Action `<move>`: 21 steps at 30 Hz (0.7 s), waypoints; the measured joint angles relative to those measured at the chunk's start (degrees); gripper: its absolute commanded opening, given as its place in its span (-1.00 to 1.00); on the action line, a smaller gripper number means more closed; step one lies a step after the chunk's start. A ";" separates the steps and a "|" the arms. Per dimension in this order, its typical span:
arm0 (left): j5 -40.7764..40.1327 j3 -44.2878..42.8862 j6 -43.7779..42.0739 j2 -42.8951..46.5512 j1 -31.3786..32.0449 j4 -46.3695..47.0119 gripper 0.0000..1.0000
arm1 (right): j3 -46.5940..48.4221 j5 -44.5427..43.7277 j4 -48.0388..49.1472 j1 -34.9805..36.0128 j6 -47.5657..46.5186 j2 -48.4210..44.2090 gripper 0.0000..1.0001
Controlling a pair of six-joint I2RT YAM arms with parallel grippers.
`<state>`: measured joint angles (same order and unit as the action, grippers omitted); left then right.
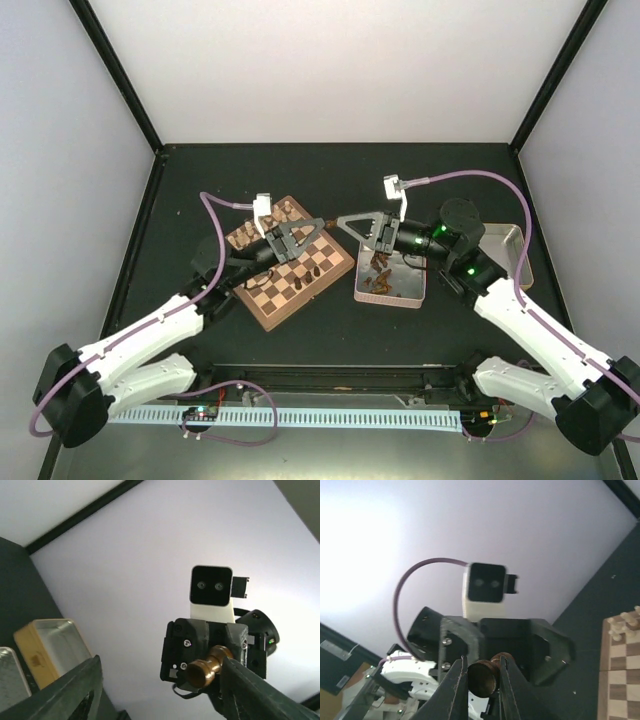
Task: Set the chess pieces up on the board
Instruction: Place the chess piece on the chessboard.
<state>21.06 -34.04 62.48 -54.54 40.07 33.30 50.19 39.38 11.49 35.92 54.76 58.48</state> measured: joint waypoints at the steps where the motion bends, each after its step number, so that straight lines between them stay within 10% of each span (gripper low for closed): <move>1: 0.87 0.50 2.73 -1.11 -0.04 2.60 0.14 | -0.20 0.96 1.64 -0.02 0.87 0.09 -0.82; 21: 9.77 0.96 23.98 -11.13 -0.63 26.32 -0.81 | -1.60 4.31 7.48 -0.13 1.70 1.36 -0.78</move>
<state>30.83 -33.08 86.46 -65.67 39.44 59.61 48.60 43.68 18.96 35.79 56.47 59.83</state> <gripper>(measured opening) 0.169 0.142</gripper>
